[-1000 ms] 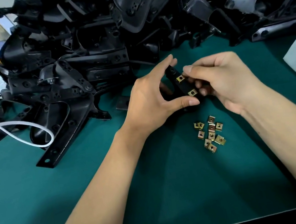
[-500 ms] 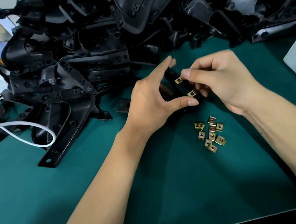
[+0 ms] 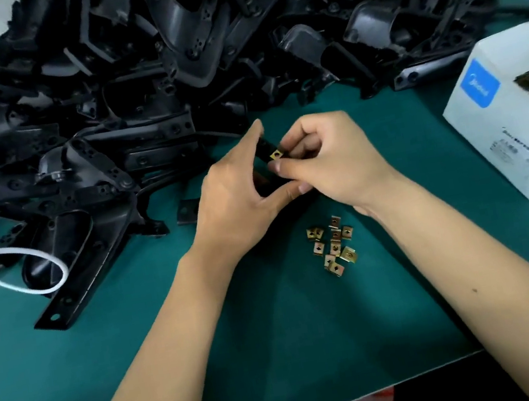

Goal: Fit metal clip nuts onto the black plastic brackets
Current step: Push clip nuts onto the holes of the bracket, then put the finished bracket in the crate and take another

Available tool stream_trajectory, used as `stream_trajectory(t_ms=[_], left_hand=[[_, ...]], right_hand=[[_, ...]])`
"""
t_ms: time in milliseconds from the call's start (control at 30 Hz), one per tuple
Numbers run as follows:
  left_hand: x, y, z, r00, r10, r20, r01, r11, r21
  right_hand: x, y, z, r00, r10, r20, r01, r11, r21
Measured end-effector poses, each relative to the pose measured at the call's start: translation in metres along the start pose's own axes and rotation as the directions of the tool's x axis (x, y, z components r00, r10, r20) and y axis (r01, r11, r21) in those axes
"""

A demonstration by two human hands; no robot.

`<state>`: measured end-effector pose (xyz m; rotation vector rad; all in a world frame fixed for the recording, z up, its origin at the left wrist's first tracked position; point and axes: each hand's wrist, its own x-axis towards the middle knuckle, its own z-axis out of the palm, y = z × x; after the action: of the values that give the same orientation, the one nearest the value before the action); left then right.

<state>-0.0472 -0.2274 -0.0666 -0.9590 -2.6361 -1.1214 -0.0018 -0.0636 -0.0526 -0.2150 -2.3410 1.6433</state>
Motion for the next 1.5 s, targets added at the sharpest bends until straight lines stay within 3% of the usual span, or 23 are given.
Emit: stream_trajectory(t_ms=[100, 233, 400, 533, 667, 767, 833, 933, 1033, 1167, 1267, 1400, 1500], left_hand=[[0.004, 0.006, -0.011, 0.997, 0.056, -0.062, -0.047, 0.99, 0.135], [0.019, 0.037, -0.02, 0.978, 0.143, -0.149, -0.112, 0.973, 0.203], [0.039, 0.134, 0.02, 0.949, 0.256, -0.185, -0.257, 0.966, 0.017], [0.034, 0.236, 0.085, 0.911, 0.398, -0.106, -0.41, 0.9, -0.146], [-0.005, 0.333, 0.173, 0.798, 0.596, 0.088, -0.57, 0.795, -0.208], [-0.045, 0.37, 0.245, 0.723, 0.625, 0.293, -0.584, 0.781, -0.224], [-0.073, 0.373, 0.291, 0.642, 0.619, 0.451, -0.588, 0.776, -0.228], [-0.11, 0.35, 0.346, 0.539, 0.543, 0.644, -0.546, 0.807, -0.223], [-0.139, 0.31, 0.382, 0.498, 0.351, 0.793, -0.467, 0.879, -0.097], [-0.165, 0.266, 0.404, 0.43, 0.115, 0.895, -0.316, 0.948, 0.03], [-0.166, 0.251, 0.407, 0.425, 0.1, 0.9, -0.308, 0.951, 0.039], [-0.152, 0.258, 0.405, 0.486, 0.16, 0.859, -0.271, 0.962, -0.026], [-0.133, 0.289, 0.386, 0.576, 0.204, 0.792, -0.082, 0.978, -0.193]], right_hand=[[-0.009, -0.005, -0.02, 0.986, -0.057, -0.156, 0.053, 0.998, -0.027], [-0.028, -0.019, -0.07, 0.935, -0.114, -0.337, 0.15, 0.985, 0.082], [-0.08, -0.027, -0.151, 0.795, -0.148, -0.589, 0.287, 0.946, 0.15], [-0.15, -0.008, -0.233, 0.563, -0.104, -0.82, 0.363, 0.922, 0.133], [-0.243, 0.037, -0.306, 0.289, 0.081, -0.954, 0.363, 0.913, 0.188], [-0.304, 0.09, -0.328, 0.168, 0.32, -0.932, 0.173, 0.922, 0.347], [-0.341, 0.134, -0.33, 0.08, 0.494, -0.866, 0.089, 0.862, 0.5], [-0.384, 0.198, -0.312, -0.06, 0.754, -0.654, 0.056, 0.657, 0.752], [-0.41, 0.248, -0.283, -0.16, 0.909, -0.385, 0.076, 0.401, 0.913], [-0.419, 0.29, -0.248, -0.171, 0.968, -0.183, 0.045, 0.193, 0.98], [-0.404, 0.3, -0.233, -0.154, 0.97, -0.19, -0.037, 0.187, 0.982], [-0.38, 0.288, -0.225, -0.126, 0.962, -0.24, -0.106, 0.228, 0.968], [-0.355, 0.27, -0.233, -0.059, 0.936, -0.347, -0.097, 0.341, 0.935]])
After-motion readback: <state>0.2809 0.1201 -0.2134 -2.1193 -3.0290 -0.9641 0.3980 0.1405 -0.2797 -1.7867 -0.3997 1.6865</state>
